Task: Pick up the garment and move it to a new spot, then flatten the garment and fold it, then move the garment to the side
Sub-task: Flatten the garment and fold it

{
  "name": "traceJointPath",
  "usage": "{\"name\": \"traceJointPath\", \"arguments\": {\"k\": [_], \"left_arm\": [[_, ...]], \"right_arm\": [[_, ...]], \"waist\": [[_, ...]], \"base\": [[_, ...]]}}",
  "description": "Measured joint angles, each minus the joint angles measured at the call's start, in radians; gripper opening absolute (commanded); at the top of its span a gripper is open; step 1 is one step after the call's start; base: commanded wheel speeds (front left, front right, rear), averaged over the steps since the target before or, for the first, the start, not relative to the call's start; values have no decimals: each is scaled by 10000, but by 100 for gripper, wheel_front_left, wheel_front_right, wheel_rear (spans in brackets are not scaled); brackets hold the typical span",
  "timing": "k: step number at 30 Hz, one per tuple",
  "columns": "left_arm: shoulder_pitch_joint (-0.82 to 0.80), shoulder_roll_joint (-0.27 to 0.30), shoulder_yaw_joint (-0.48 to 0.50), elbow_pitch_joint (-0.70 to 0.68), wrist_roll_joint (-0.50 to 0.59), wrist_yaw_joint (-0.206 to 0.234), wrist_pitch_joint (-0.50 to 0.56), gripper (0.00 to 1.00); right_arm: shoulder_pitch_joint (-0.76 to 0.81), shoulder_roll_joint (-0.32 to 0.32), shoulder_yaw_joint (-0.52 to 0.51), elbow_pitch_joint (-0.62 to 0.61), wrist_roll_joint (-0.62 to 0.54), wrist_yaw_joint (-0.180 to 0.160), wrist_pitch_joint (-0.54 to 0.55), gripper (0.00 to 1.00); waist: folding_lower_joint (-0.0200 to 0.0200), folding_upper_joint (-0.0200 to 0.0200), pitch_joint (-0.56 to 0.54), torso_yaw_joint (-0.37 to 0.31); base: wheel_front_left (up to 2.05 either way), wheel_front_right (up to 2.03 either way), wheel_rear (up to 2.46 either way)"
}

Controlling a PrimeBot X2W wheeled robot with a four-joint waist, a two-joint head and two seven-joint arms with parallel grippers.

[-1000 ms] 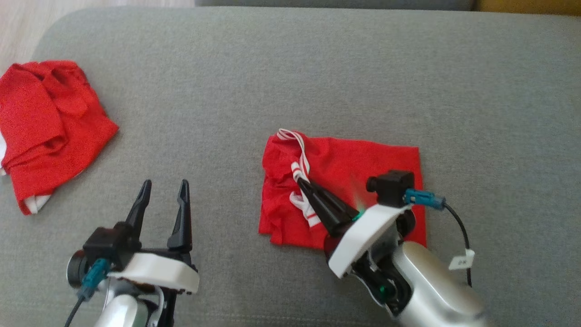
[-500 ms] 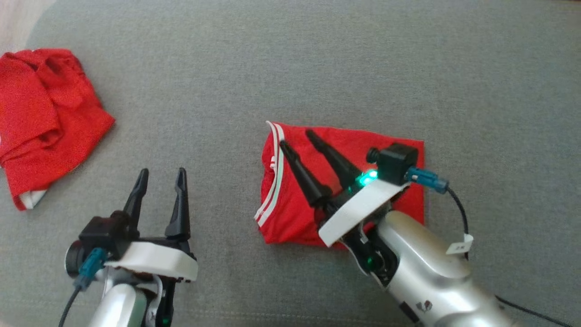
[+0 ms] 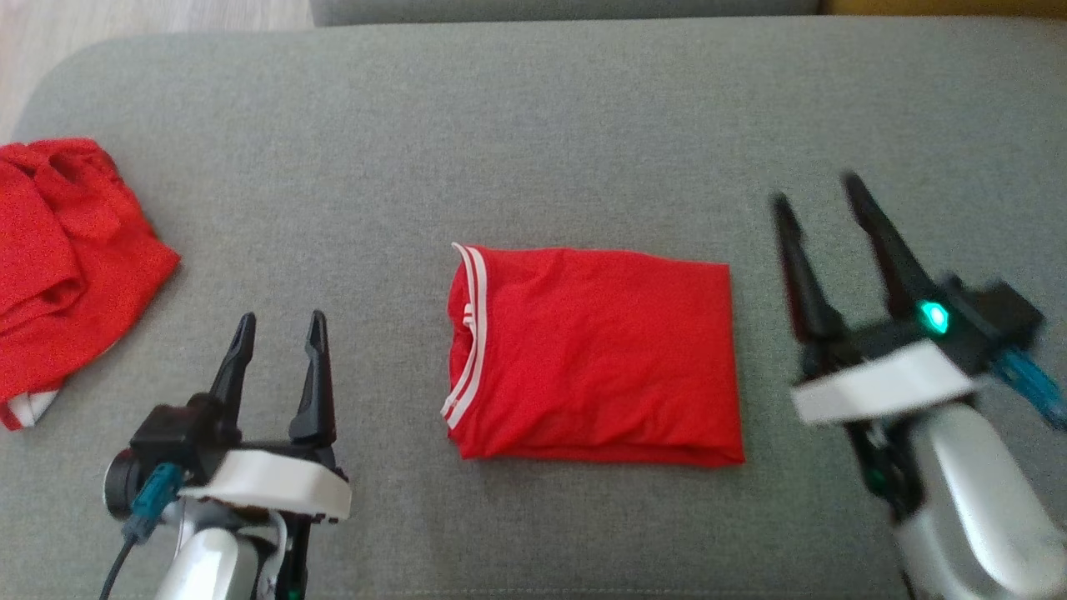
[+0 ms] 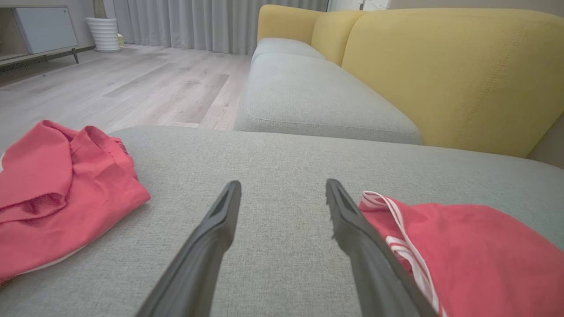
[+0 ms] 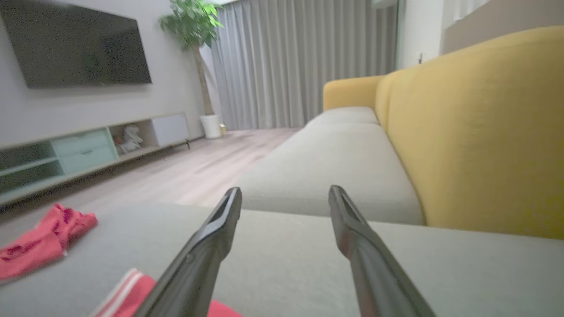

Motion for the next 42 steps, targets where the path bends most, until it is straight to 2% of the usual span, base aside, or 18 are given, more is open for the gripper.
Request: {"name": "traceJointPath", "arguments": {"k": [3, 6, 14, 26, 42], "left_arm": [[148, 23, 63, -25, 12, 75, 0, 100], [307, 75, 94, -48, 12, 86, 0, 100], [1045, 261, 109, -278, 10, 263, 38, 100], [1972, 516, 102, -566, -19, 357, 370, 100], [2125, 637, 88, -830, -21, 529, 472, 100]], "right_arm": [[1108, -2, -1026, -777, -570, 0, 545, 100], [1869, 48, -1540, -1473, -878, 0, 980, 100], [3268, 575, -2029, -2249, -1009, 0, 1611, 100], [4162, 945, -2119, -2341, -642, 0, 1741, 100], [4373, 1070, -1979, -2341, -646, 0, 1822, 100]], "waist": [[0, 0, -180, -38], [0, 0, -385, -76], [0, 0, -1077, -141], [-1, 0, -1885, -198], [-1, 0, -1904, -214]], "base": [[0, 0, 0], [0, 0, 0], [0, 0, 0], [0, 0, 0], [0, 0, 0]]}}
